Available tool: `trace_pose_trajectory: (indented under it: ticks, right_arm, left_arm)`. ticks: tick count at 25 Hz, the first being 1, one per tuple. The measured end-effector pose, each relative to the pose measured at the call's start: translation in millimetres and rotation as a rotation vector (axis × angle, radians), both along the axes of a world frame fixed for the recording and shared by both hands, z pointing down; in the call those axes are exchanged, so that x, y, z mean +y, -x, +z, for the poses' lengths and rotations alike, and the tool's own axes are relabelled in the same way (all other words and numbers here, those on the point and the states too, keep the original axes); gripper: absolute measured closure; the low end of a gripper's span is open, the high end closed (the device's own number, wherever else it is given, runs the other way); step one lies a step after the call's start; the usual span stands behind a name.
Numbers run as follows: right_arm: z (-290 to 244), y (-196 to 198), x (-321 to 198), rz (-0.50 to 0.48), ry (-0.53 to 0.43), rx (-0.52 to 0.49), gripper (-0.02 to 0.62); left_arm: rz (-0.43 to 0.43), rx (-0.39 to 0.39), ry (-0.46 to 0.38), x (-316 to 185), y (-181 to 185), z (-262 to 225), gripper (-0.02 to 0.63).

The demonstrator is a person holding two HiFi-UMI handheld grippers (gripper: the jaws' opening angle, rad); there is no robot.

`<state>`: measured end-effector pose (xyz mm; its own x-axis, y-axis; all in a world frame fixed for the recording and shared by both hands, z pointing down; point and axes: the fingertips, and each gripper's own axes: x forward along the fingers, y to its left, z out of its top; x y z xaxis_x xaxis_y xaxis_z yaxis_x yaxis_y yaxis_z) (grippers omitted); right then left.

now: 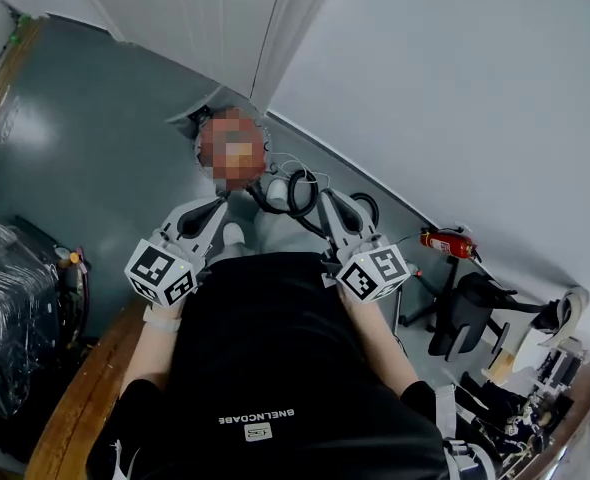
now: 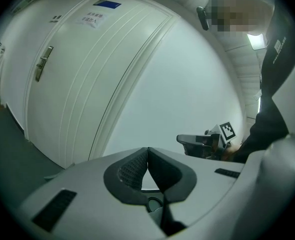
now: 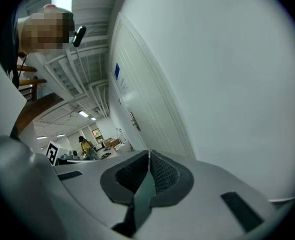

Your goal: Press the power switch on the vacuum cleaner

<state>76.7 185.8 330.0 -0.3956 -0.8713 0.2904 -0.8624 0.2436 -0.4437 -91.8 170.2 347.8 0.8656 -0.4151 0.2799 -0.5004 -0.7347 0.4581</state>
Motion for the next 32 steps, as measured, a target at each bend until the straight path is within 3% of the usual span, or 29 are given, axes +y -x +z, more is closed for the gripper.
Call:
trace_pose_trajectory:
  ticks: [11,21,32]
  right_arm:
    - [14.2,-44.0,-95.6,-0.216,0.019,-0.026,0.563]
    - [27.8,-58.8,-134.4,-0.375,0.064,-0.01,0.563]
    - [48.5,-22.1,-122.8,-0.448,0.217,0.077,0.563]
  left_arm:
    - [-0.146,-0.05,0.036,-72.0,-60.0,10.0,0.591]
    - [-0.272,-0.162,0.125,-98.3,-81.1,43.0,0.591]
    - [-0.214,-0.218,0.249,-98.8,-69.8,119.4,0.591]
